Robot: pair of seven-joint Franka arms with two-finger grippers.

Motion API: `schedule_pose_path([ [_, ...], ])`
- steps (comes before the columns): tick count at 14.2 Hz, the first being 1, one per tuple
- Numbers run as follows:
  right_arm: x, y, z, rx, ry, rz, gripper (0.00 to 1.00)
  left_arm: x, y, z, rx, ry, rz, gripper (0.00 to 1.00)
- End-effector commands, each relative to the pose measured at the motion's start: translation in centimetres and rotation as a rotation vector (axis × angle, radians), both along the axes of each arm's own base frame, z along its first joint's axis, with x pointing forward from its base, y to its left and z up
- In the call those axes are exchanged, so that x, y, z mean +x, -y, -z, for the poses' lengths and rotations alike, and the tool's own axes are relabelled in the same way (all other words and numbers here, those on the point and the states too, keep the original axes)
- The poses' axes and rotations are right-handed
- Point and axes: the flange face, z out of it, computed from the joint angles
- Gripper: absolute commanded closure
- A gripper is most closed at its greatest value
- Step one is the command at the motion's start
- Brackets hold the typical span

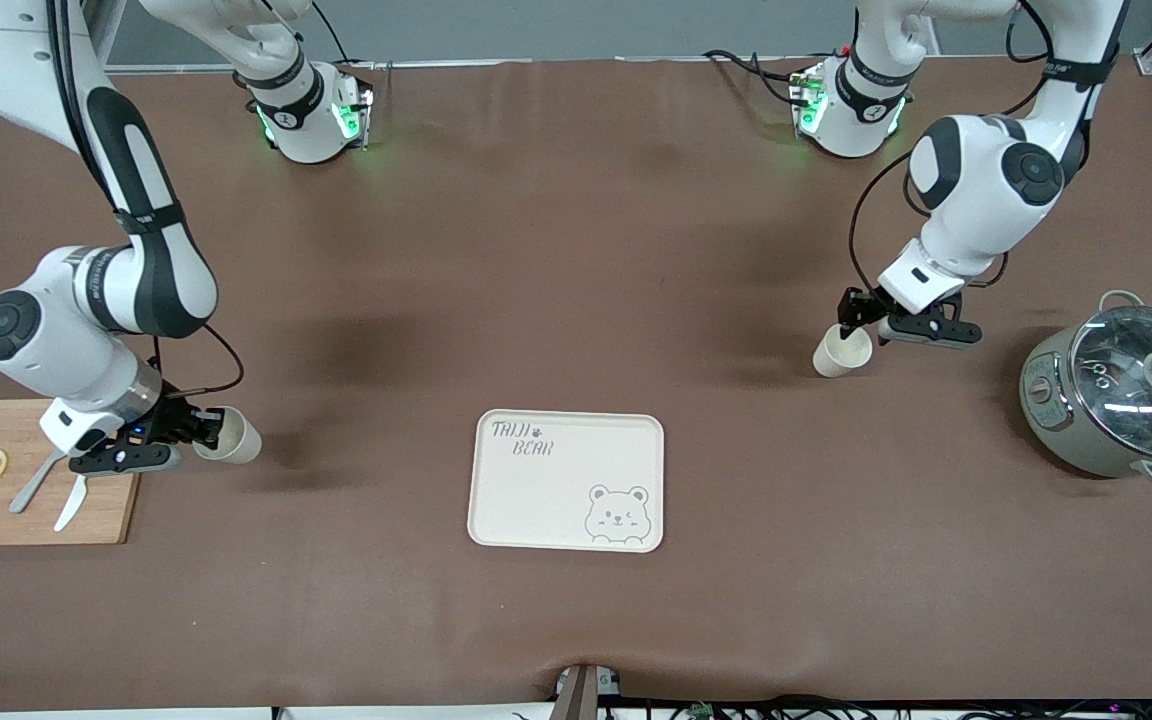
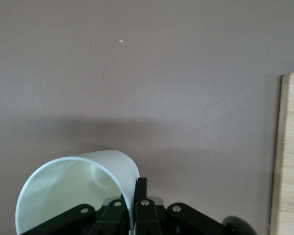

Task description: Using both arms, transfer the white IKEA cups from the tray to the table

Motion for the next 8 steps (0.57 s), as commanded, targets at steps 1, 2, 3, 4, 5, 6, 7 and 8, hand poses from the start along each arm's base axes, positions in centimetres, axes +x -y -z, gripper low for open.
schedule_pose_path([
  [1,-0.2,-0.1,1.5,0.014,0.011,0.010,1.00,0.7,-0.3,-3.0,-0.020,-0.009,-0.004,0.25],
  [2,-0.2,-0.1,2.0,0.015,0.014,0.013,1.00,0.9,-0.4,-3.6,-0.009,0.002,0.005,0.16],
  [3,-0.3,-0.1,2.5,0.016,0.017,0.016,1.00,1.1,-0.7,-3.9,-0.005,0.011,0.004,0.08],
  [4,-0.3,-0.2,2.9,0.016,0.018,0.015,1.00,1.5,-1.0,-4.4,-0.008,0.020,-0.014,0.07],
  [5,-0.2,-0.3,3.2,0.017,0.018,0.015,1.00,1.8,-1.1,-4.8,-0.011,0.025,-0.043,0.01],
  [6,-0.3,-0.3,3.4,0.017,0.015,0.016,1.00,2.1,-1.1,-5.0,-0.013,0.028,-0.054,0.00],
  [7,-0.3,-0.3,3.6,0.016,0.017,0.016,1.00,2.4,-1.1,-5.1,-0.007,0.034,-0.049,0.00],
  [8,-0.2,-0.4,3.6,0.016,0.023,0.015,1.00,2.6,-1.2,-5.4,0.007,0.042,-0.041,0.00],
])
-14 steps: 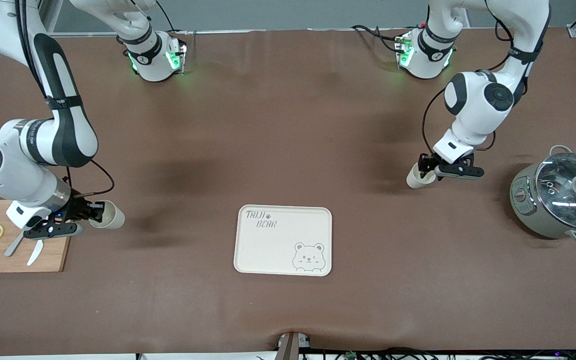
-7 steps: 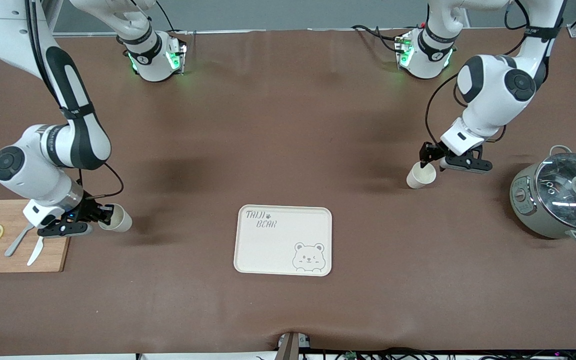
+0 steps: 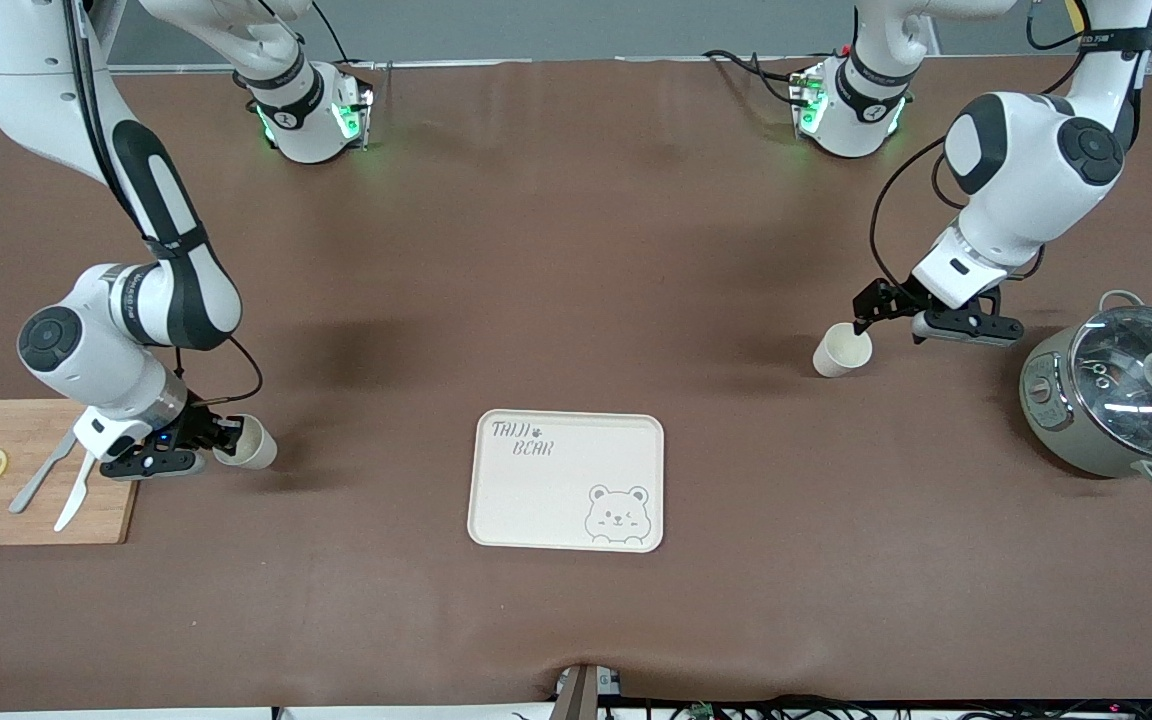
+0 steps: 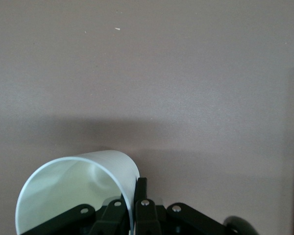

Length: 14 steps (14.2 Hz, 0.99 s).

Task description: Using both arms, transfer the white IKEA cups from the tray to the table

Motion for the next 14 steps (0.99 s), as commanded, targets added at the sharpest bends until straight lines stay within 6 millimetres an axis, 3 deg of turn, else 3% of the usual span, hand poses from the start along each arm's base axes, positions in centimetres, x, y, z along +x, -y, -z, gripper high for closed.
schedule_pose_path([
  [1,-0.3,-0.1,0.2,0.016,0.016,0.014,1.00,1.0,-0.2,-1.3,0.033,0.014,0.002,0.00],
  [6,-0.3,-0.1,1.2,0.013,0.023,0.014,1.00,4.6,-2.8,-4.0,0.063,0.012,-0.020,0.00],
  [10,-0.4,-0.2,1.4,0.013,0.025,0.013,1.00,7.7,-2.7,-6.4,0.063,0.003,-0.022,0.00],
  [14,-0.4,-0.3,2.1,0.011,0.034,0.011,1.00,10.0,-4.7,-10.4,0.090,0.000,-0.037,0.00],
])
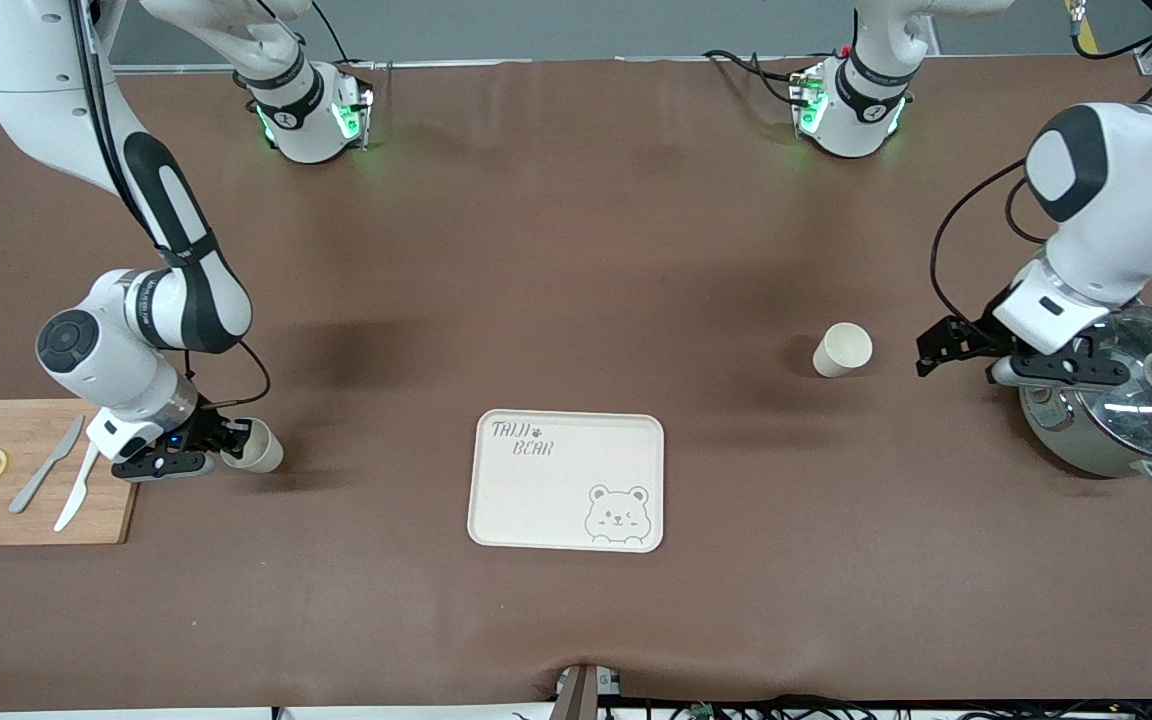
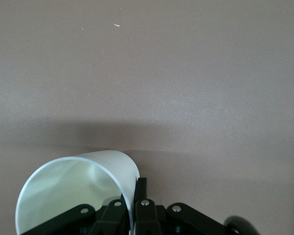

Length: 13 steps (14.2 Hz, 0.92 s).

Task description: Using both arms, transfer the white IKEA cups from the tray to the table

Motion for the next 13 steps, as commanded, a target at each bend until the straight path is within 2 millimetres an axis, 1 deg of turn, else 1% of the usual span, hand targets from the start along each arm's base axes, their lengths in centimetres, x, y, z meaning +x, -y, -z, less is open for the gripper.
schedule_pose_path([
  [1,-0.3,-0.2,0.4,0.015,0.016,0.011,1.00,1.9,-1.2,-3.4,0.050,-0.013,-0.006,0.00],
  [3,-0.3,-0.4,0.5,0.017,0.014,0.008,1.00,2.1,-1.2,-5.4,0.049,-0.024,-0.005,0.00],
  [5,-0.2,-0.5,0.7,0.016,0.017,0.009,1.00,2.0,-1.4,-6.9,0.045,-0.041,-0.028,0.00],
  [6,-0.3,-0.5,0.8,0.016,0.015,0.009,1.00,2.0,-1.3,-8.1,0.050,-0.053,-0.039,0.00],
  [8,-0.2,-0.6,0.7,0.016,0.017,0.007,0.89,1.6,-0.6,-10.7,0.066,-0.093,-0.037,0.00],
  [9,-0.2,-0.5,0.7,0.017,0.017,0.009,0.82,1.3,0.1,-11.9,0.067,-0.097,-0.022,0.00],
  [10,-0.2,-0.5,0.7,0.017,0.017,0.009,0.74,1.2,-0.4,-13.2,0.066,-0.091,-0.026,0.00],
  [11,-0.2,-0.5,0.8,0.017,0.015,0.009,0.67,1.1,-0.4,-14.4,0.065,-0.089,-0.022,0.00],
  [13,-0.2,-0.5,0.8,0.017,0.015,0.009,0.58,1.0,-0.6,-16.5,0.064,-0.082,-0.024,0.00],
])
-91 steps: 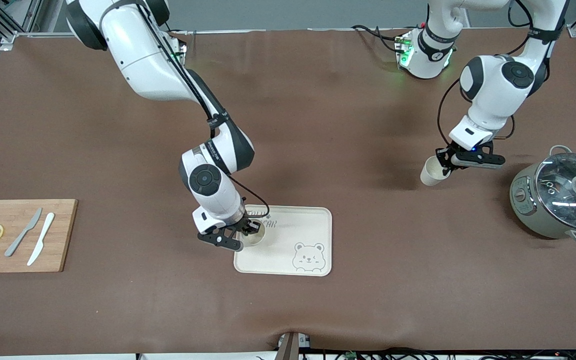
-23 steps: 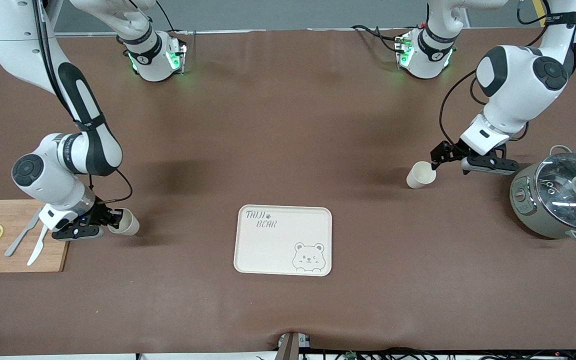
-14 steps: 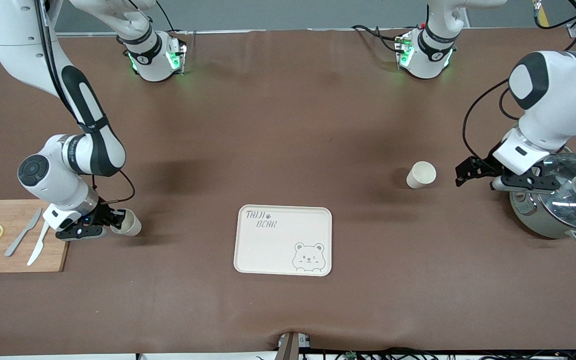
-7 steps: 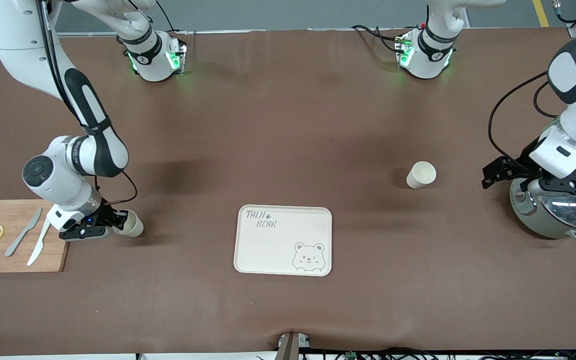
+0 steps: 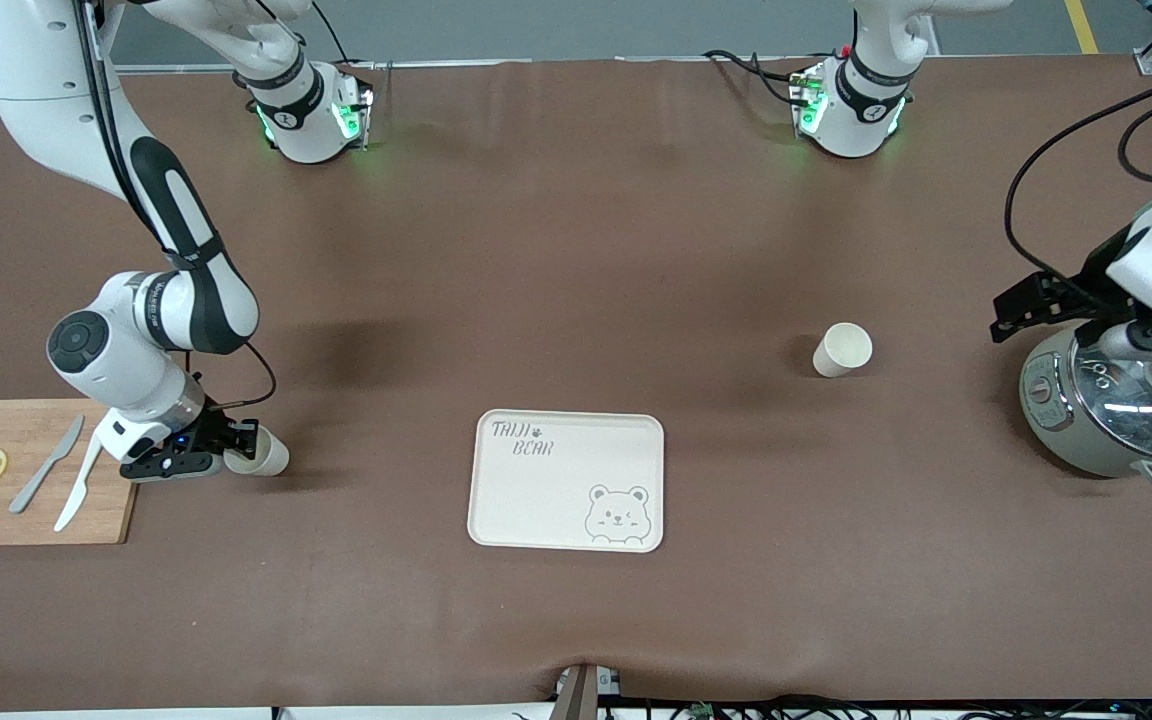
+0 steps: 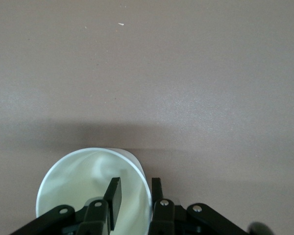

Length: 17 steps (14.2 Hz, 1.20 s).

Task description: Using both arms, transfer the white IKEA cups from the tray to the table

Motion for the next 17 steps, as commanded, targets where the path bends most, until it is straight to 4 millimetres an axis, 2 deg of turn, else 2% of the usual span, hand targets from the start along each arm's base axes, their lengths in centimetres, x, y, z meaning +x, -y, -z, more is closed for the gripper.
schedule_pose_path([
  [1,-0.1,0.1,0.0,0.015,0.010,0.016,0.55,-0.1,-0.7,-2.7,0.025,-0.003,-0.008,0.00],
  [2,-0.1,0.1,0.1,0.015,0.008,0.016,0.51,-0.3,-1.0,-3.6,0.023,-0.004,-0.012,0.00],
  [3,-0.1,0.1,0.0,0.015,0.008,0.015,0.33,-0.6,-1.3,-4.4,0.025,-0.016,-0.015,0.00],
  [4,-0.1,0.1,0.0,0.015,0.008,0.015,0.24,-1.0,-1.3,-5.3,0.025,-0.026,-0.014,0.00],
  [5,-0.1,0.1,0.0,0.015,0.008,0.014,0.08,-1.4,-1.3,-5.9,0.033,-0.040,-0.012,0.00],
  [6,0.0,0.1,-0.2,0.015,0.010,0.011,0.00,-1.7,-1.2,-6.2,0.032,-0.046,-0.008,0.00],
  [7,0.0,0.1,-0.3,0.014,0.010,0.008,0.00,-2.4,-1.1,-6.9,0.029,-0.040,-0.003,0.00],
  [11,0.1,0.0,-1.2,0.017,-0.002,0.003,0.00,-4.0,-1.3,-7.0,0.023,-0.076,0.003,0.00],
  [13,0.3,0.0,-2.9,0.023,-0.023,-0.001,0.00,-4.5,-1.5,-7.6,0.019,-0.066,0.003,0.00],
  [17,1.1,0.1,-8.5,0.041,-0.106,-0.009,0.00,-3.9,-1.4,-7.2,0.020,-0.060,0.004,0.00],
])
